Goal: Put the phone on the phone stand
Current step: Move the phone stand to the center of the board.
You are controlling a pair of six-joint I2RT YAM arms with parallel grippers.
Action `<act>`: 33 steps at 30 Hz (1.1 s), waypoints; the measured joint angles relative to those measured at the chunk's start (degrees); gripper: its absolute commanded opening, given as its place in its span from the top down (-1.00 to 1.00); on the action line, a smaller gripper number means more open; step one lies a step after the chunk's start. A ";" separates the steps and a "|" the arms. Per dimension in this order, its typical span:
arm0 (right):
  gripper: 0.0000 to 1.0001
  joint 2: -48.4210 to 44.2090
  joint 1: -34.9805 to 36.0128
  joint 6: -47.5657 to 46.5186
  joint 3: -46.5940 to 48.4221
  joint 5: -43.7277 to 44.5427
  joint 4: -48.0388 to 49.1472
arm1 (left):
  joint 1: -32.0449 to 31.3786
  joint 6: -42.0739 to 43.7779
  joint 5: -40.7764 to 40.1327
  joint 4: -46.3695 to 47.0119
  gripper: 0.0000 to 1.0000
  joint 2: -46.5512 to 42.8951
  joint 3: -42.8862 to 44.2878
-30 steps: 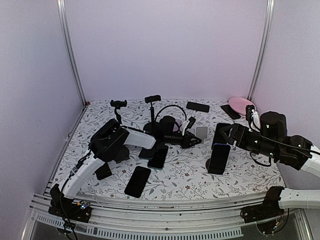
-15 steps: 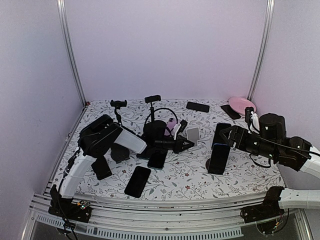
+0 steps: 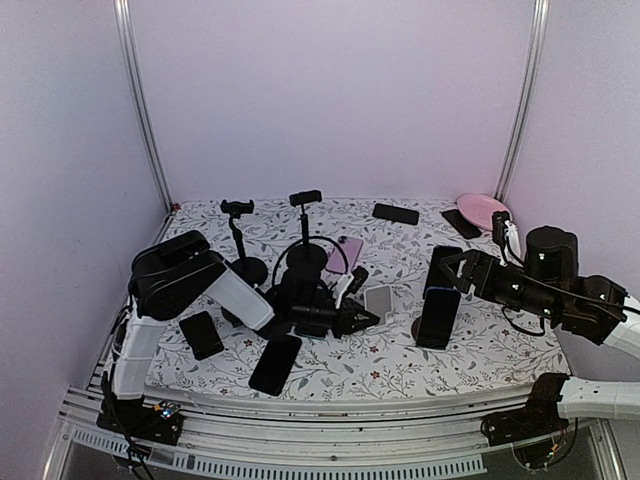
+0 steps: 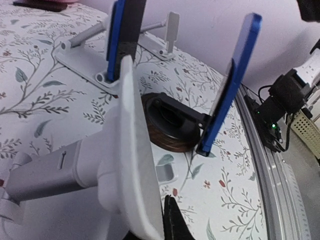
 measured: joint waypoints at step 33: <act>-0.98 -0.31 0.00 -1.33 -2.43 -1.31 2.49 | -5.64 5.31 5.14 -6.29 -0.84 -7.56 -9.62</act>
